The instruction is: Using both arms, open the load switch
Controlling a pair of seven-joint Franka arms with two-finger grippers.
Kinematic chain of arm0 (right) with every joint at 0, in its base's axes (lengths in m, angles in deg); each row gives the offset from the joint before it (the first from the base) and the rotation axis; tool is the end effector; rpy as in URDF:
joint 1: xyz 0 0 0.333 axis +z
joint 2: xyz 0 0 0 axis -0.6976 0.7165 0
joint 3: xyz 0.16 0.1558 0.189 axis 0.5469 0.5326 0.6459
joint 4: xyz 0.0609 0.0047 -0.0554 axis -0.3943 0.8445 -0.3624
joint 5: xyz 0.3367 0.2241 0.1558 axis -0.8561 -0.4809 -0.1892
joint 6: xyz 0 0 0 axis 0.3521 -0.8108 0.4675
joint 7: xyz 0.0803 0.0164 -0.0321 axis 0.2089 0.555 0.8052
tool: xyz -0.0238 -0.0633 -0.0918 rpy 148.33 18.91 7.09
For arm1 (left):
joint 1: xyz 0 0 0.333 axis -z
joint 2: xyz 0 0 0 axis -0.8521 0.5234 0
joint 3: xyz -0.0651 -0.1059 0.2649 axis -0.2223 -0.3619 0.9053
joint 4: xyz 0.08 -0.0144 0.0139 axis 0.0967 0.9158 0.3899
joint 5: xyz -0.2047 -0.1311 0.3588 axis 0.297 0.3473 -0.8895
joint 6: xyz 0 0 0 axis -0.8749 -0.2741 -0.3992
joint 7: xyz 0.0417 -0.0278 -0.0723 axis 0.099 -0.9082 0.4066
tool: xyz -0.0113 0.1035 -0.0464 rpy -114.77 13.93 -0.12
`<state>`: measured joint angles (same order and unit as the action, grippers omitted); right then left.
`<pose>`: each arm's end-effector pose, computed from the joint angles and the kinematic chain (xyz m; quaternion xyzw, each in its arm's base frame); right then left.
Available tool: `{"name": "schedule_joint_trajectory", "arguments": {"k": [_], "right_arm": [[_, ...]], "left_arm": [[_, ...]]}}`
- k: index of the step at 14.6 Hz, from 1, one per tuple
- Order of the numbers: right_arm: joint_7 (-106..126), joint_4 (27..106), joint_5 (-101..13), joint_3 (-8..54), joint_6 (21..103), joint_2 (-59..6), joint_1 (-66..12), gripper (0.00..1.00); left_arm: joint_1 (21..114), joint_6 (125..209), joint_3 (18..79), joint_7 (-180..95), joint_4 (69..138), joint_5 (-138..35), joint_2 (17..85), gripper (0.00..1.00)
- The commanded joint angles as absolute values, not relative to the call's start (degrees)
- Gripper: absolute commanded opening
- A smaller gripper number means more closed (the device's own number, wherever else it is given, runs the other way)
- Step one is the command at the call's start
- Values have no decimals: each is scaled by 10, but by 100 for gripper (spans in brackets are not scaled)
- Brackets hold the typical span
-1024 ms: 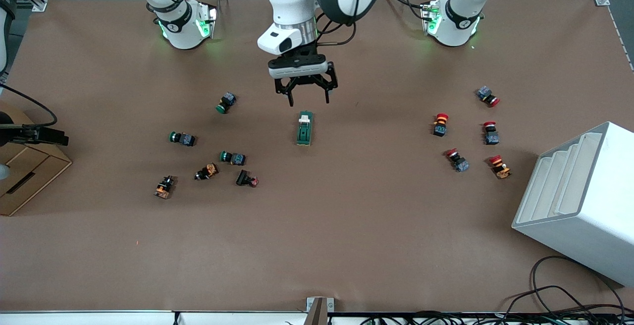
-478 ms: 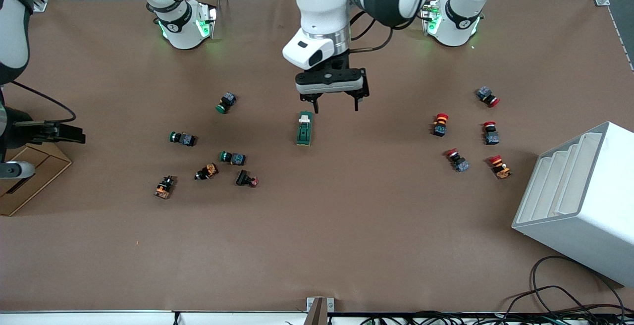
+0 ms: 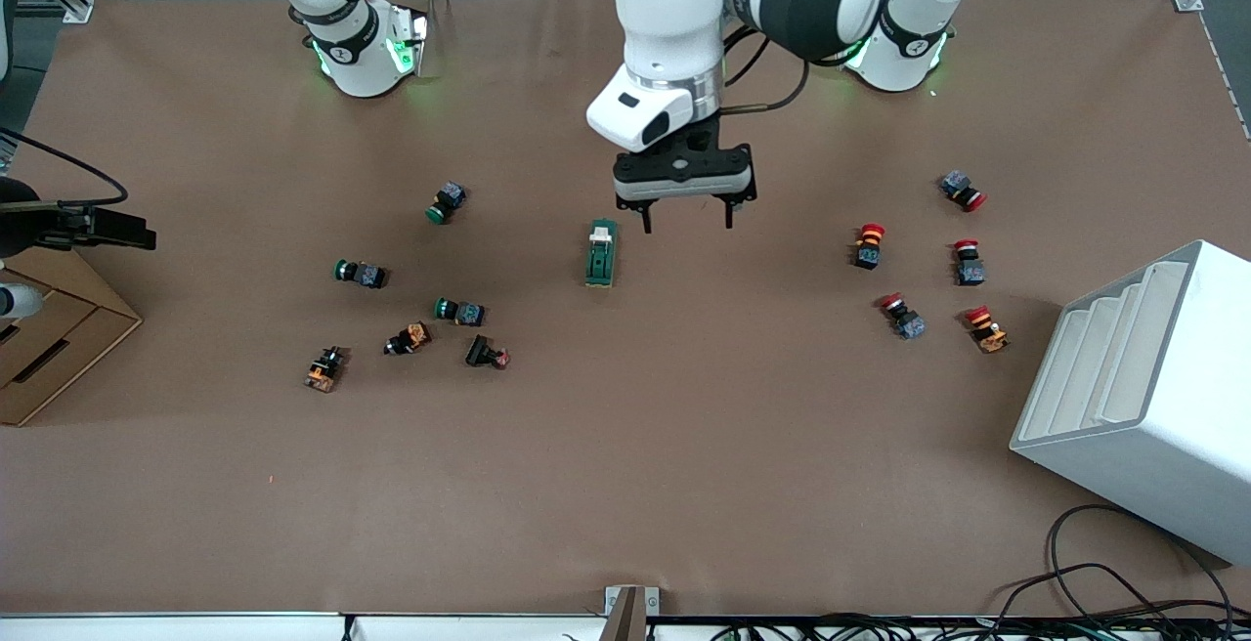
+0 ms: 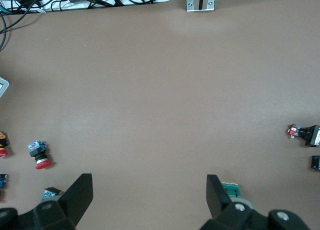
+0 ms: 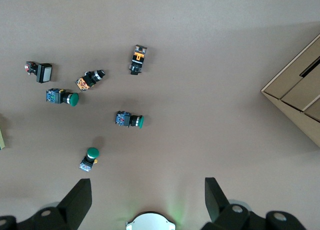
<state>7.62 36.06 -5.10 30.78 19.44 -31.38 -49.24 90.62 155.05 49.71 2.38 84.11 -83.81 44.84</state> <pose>0.6473 -0.0373 0.5606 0.9926 -0.0010 -0.1211 0.0020 0.5102 -0.4933 0.5013 -0.9869 0.0127 -0.1526 0.0502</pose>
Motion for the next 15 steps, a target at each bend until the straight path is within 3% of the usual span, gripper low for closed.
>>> {"name": "schedule_joint_trajectory", "arguments": {"k": [1, 5, 15], "right_arm": [[75, 370, -59, 273, 195, -324, -466, 100], [77, 370, -69, 268, 197, -328, -468, 100], [83, 467, -70, 252, 234, -431, -456, 100]], "left_arm": [[891, 1530, 495, -18, 828, -819, 440, 100], [861, 1522, 494, -51, 821, -803, 437, 100], [700, 1476, 523, -301, 836, -692, 350, 100]]}}
